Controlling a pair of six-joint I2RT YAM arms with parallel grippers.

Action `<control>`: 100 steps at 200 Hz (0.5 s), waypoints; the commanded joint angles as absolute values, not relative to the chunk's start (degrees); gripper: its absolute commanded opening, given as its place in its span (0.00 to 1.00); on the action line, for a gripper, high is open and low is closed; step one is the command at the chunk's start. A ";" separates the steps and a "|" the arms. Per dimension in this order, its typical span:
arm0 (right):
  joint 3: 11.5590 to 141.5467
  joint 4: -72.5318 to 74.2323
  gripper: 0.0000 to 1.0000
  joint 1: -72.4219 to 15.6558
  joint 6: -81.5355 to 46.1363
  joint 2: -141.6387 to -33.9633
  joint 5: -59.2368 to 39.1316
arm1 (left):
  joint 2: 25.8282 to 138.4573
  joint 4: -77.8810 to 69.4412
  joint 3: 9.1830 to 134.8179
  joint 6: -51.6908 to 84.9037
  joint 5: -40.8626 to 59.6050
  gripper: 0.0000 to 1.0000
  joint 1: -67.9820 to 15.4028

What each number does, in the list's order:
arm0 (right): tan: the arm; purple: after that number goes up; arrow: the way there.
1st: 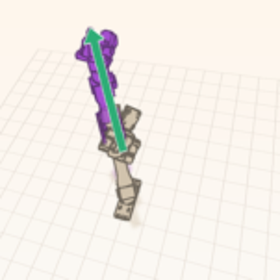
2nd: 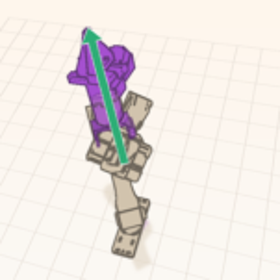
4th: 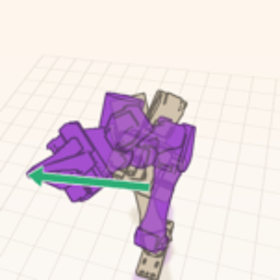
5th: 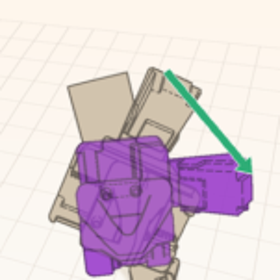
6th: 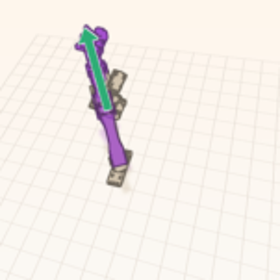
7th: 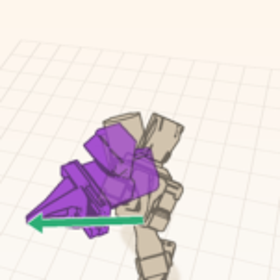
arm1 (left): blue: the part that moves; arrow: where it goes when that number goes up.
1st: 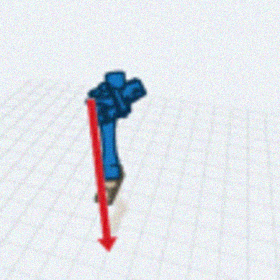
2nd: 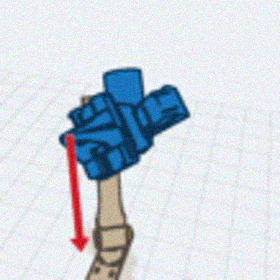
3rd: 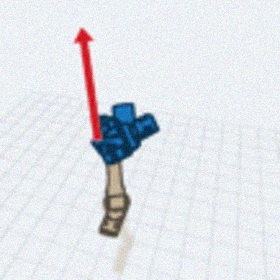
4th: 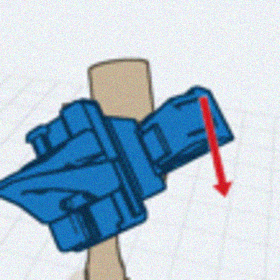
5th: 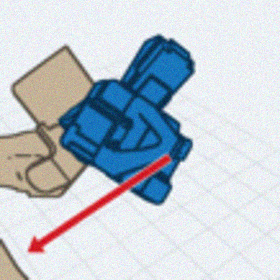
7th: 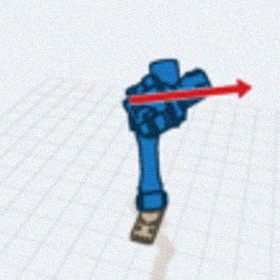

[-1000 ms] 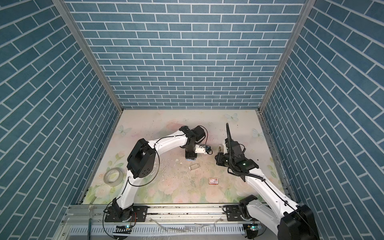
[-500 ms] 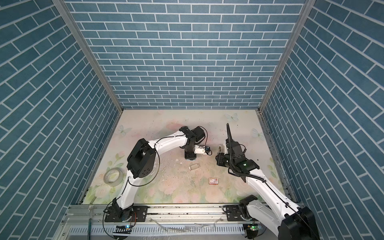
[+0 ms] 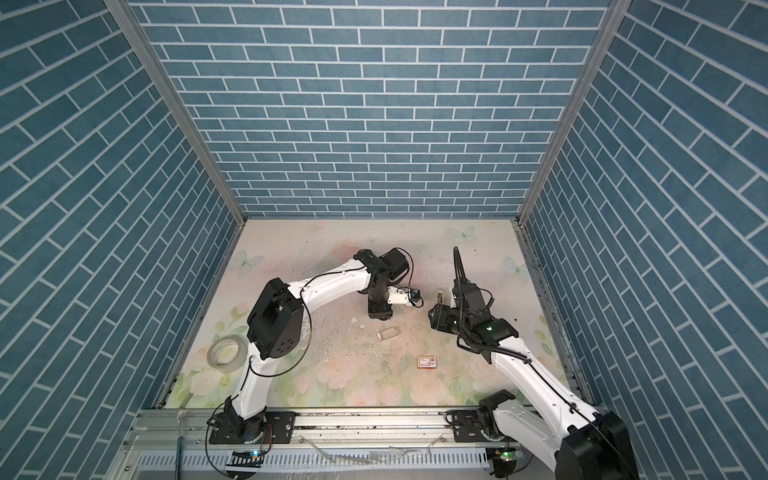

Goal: Load the staples into the stapler
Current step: 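Set down the light-blue stapler with the left gripper while the right grasps the beige stapler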

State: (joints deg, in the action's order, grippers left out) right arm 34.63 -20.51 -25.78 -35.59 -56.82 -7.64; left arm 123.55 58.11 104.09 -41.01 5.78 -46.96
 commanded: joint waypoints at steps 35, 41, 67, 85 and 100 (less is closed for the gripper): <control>35.66 -16.58 0.64 -25.09 -30.67 -67.35 -1.11 | 116.38 64.60 101.71 -41.77 11.27 0.64 -44.93; 36.05 -16.21 0.64 -25.09 -30.31 -69.08 -0.51 | 115.16 64.68 101.18 -41.55 12.01 0.64 -44.58; 38.29 -14.61 0.64 -25.00 -28.63 -75.87 0.87 | 110.48 64.91 99.39 -40.40 15.42 0.65 -42.39; 39.70 -13.91 0.64 -25.04 -27.55 -79.44 1.36 | 108.04 64.75 98.50 -39.59 18.16 0.65 -40.59; 40.60 -13.13 0.63 -25.02 -26.44 -81.67 1.32 | 106.39 63.86 97.22 -39.47 19.58 0.66 -39.20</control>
State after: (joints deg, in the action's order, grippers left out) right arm 38.17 -15.25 -25.21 -29.93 -79.11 -0.69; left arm 108.64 63.07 99.33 -40.45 14.98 -41.32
